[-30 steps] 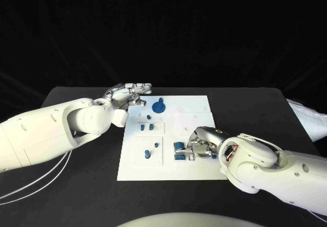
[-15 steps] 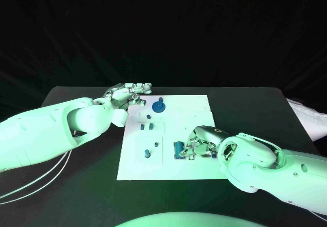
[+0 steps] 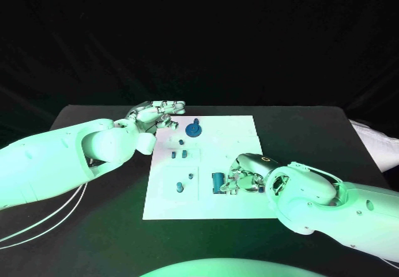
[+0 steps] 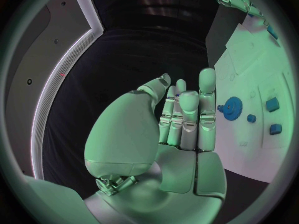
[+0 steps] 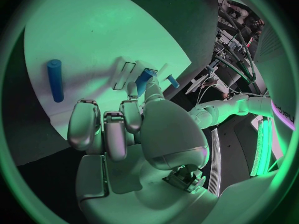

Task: Assemble the parts on the task board

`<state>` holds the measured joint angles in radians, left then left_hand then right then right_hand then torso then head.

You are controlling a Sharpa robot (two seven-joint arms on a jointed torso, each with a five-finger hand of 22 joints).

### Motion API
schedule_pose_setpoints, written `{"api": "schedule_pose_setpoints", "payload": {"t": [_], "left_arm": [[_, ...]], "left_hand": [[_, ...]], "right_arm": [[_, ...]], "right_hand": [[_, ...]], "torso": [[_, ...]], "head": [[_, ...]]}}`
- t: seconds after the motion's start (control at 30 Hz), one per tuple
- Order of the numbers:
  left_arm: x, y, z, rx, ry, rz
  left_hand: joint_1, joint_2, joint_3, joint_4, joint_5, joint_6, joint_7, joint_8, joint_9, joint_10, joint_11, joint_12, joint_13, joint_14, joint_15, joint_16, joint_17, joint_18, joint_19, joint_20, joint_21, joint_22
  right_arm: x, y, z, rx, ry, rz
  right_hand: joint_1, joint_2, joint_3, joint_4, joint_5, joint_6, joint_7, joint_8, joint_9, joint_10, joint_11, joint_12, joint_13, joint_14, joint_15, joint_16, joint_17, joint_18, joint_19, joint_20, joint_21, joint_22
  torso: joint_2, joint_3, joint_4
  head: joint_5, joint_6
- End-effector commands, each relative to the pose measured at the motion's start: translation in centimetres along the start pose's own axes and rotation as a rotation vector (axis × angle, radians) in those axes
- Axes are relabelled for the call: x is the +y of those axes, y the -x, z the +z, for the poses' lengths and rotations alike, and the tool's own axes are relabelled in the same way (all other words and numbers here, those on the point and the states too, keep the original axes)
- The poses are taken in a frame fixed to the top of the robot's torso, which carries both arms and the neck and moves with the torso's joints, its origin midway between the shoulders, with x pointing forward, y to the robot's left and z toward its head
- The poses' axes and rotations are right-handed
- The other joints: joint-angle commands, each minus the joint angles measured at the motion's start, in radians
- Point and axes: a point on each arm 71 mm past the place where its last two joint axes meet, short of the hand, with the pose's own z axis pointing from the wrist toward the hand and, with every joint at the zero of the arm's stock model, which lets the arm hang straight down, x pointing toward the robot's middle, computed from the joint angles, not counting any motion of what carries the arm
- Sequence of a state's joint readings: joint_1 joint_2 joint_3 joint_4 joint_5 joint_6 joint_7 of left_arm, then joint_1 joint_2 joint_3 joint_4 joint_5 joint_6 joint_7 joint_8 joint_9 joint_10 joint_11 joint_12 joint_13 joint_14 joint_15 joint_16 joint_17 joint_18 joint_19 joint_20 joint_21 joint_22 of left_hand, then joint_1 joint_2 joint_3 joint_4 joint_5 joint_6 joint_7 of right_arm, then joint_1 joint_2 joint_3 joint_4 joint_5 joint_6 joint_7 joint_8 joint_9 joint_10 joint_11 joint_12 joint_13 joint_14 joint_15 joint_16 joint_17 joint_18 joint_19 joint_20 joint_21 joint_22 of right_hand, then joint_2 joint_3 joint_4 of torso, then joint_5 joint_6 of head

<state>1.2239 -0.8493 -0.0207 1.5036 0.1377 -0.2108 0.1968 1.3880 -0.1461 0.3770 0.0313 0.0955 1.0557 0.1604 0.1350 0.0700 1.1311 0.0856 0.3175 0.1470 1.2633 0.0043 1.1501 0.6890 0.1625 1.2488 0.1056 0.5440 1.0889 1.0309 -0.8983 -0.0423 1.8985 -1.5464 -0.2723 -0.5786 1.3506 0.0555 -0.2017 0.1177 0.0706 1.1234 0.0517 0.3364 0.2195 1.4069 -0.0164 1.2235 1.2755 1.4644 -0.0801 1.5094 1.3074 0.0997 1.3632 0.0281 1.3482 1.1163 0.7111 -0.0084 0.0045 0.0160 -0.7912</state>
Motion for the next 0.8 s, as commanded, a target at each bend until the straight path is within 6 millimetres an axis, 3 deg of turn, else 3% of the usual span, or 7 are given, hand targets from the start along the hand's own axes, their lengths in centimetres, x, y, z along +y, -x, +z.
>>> {"api": "schedule_pose_setpoints", "payload": {"t": [0.03,0.13,0.2,0.37,0.57,0.8], "left_arm": [[-0.1,-0.2,0.0,0.022,-0.004,0.0],[-0.1,-0.2,0.0,0.021,-0.004,0.0],[-0.1,-0.2,0.0,0.021,-0.003,0.0],[-0.1,-0.1,0.0,0.018,-0.003,0.001],[-0.1,-0.2,0.0,0.019,-0.003,0.003],[-0.1,-0.2,0.0,0.018,-0.004,0.005]], "left_hand": [[0.006,0.008,-0.005,0.001,-0.002,-0.008,0.002,0.004,-0.001,-0.01,0.0,0.004,0.001,-0.006,0.002,-0.002,-0.001,0.014,0.0,0.002,-0.004,-0.001],[0.006,0.008,-0.005,0.001,-0.002,-0.008,0.002,0.004,-0.001,-0.01,0.0,0.004,0.001,-0.006,0.002,-0.002,-0.001,0.014,0.0,0.002,-0.004,-0.001],[0.006,0.008,-0.005,0.001,-0.002,-0.008,0.002,0.004,-0.001,-0.01,0.0,0.004,0.001,-0.006,0.002,-0.002,-0.001,0.014,0.0,0.002,-0.004,-0.001],[0.006,0.008,-0.005,0.001,-0.002,-0.008,0.002,0.004,-0.001,-0.01,0.0,0.004,0.001,-0.006,0.002,-0.002,-0.001,0.014,0.0,0.002,-0.004,-0.001],[0.006,0.008,-0.005,0.001,-0.002,-0.008,0.002,0.004,-0.001,-0.01,0.0,0.004,0.001,-0.006,0.002,-0.002,-0.001,0.014,0.0,0.002,-0.004,-0.001],[0.006,0.009,-0.006,0.001,-0.001,-0.01,0.002,0.005,-0.001,-0.013,0.0,0.007,0.002,-0.008,0.003,-0.003,-0.005,0.014,-0.001,0.002,-0.007,-0.003]], "right_arm": [[0.0,0.2,-0.2,-0.03,0.013,0.006],[-0.3,0.5,-0.6,-0.047,0.025,0.04],[-1.0,0.9,-1.1,-0.061,0.029,0.069],[-2.7,2.3,-2.1,-0.078,0.006,0.111],[-5.0,3.9,-3.2,-0.086,-0.064,0.058],[-7.1,4.4,-3.7,-0.069,-0.142,-0.032]], "right_hand": [[-0.009,0.031,-0.005,0.016,0.012,-0.003,0.001,0.0,0.002,0.014,-0.005,0.008,0.0,0.084,-0.005,-0.001,0.148,-0.01,0.003,-0.001,-0.002,-0.002],[-0.03,0.024,-0.013,0.028,0.026,-0.012,0.005,-0.006,0.001,0.007,-0.002,-0.008,-0.011,0.083,-0.003,-0.004,0.143,-0.008,-0.001,0.0,-0.007,-0.01],[-0.039,0.019,-0.015,0.036,0.057,-0.049,0.018,-0.031,-0.008,-0.002,0.008,-0.023,-0.021,0.085,0.004,0.002,0.153,-0.009,0.0,0.003,-0.006,-0.008],[-0.031,0.016,-0.01,0.036,0.078,-0.075,0.032,-0.057,-0.016,-0.007,0.02,-0.031,-0.025,0.087,0.014,0.008,0.164,-0.01,0.002,0.011,-0.004,-0.003],[-0.014,0.029,0.004,0.03,0.084,-0.079,0.037,-0.073,-0.02,-0.02,0.024,-0.057,-0.043,0.086,0.019,0.006,0.162,-0.008,-0.001,0.017,-0.006,-0.008],[-0.005,0.031,0.01,0.026,0.084,-0.073,0.037,-0.078,-0.021,-0.033,0.024,-0.085,-0.064,0.084,0.02,0.0,0.151,-0.006,-0.006,0.019,-0.012,-0.017]], "torso": [[0.001,0.0005,0.0002],[0.0,0.0003,0.0001],[0.0,-0.0002,-0.0001],[0.0,-0.0002,-0.0015],[0.0,0.0003,-0.0023],[0.001,0.0009,-0.0031]], "head": [[0.001,0.0],[0.0,0.0],[0.0,0.0],[-0.005,0.001],[-0.013,0.005],[-0.027,0.008]]}}
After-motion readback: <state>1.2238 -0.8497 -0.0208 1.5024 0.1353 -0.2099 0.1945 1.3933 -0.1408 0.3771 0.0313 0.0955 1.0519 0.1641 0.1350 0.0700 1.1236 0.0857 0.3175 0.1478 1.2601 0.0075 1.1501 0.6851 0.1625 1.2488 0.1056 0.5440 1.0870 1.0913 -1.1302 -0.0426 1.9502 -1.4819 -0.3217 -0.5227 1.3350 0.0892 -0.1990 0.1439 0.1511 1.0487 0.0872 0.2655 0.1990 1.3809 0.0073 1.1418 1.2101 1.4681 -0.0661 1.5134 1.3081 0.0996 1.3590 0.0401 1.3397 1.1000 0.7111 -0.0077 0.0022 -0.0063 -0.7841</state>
